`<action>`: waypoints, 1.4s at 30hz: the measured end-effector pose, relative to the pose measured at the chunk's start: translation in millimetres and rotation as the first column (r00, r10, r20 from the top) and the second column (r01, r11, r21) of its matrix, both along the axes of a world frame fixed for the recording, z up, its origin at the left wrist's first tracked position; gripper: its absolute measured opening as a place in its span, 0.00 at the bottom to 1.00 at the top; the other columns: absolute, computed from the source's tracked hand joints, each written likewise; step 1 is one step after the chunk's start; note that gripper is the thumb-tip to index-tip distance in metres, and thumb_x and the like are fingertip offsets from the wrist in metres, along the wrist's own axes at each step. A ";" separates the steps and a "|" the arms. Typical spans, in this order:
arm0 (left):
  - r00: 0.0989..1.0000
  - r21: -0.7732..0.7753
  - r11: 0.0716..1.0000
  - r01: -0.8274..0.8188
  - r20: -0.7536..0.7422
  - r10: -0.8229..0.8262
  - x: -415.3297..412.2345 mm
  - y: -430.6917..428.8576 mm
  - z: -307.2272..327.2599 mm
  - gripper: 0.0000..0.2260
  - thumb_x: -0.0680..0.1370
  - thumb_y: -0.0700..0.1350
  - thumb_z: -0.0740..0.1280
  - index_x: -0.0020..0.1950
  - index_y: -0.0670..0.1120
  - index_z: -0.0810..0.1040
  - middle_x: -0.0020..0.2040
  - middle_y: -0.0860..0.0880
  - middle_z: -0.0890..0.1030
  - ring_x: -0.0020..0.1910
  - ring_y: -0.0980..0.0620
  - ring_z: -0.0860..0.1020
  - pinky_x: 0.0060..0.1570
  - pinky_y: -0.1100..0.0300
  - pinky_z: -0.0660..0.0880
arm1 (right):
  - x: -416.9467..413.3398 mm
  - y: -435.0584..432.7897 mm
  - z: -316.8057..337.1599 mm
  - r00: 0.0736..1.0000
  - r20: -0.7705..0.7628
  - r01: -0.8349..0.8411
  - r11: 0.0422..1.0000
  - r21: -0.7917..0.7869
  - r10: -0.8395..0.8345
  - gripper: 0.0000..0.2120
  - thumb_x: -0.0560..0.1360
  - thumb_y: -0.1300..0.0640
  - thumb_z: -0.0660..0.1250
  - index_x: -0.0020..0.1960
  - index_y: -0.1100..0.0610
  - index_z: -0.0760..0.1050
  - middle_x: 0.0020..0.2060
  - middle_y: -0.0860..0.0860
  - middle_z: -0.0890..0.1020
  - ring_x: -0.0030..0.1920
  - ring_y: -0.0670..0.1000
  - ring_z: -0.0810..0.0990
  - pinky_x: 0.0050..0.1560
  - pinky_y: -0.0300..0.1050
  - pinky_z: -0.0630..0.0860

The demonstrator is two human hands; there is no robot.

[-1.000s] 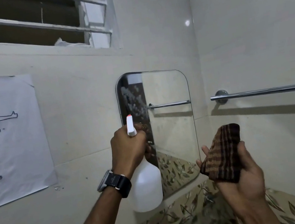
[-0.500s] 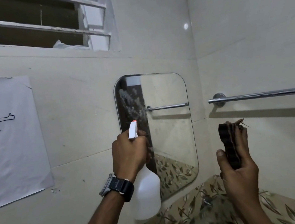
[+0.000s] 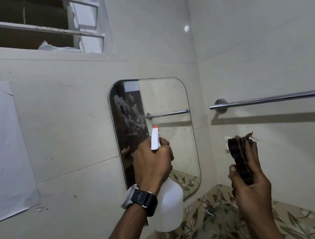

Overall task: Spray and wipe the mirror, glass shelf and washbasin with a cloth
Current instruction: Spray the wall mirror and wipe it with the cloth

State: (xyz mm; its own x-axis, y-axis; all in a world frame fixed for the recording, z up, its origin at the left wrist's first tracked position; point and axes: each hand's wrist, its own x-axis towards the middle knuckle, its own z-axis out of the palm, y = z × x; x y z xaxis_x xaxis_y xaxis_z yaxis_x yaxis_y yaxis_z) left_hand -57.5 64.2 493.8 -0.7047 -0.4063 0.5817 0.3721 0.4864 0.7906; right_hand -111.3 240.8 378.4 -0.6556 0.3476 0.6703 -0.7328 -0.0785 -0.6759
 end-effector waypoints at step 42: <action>0.951 0.111 0.990 0.091 0.285 -0.120 31.3 -16.6 -109.7 0.05 0.68 0.41 0.67 0.38 0.45 0.83 0.33 0.42 0.84 0.27 0.44 0.77 0.30 0.45 0.77 | 21.9 -21.1 -16.5 0.998 0.057 -0.038 0.998 -0.056 0.041 0.34 0.81 0.69 0.63 0.75 0.37 0.61 0.79 0.40 0.61 0.64 0.27 0.72 0.59 0.30 0.75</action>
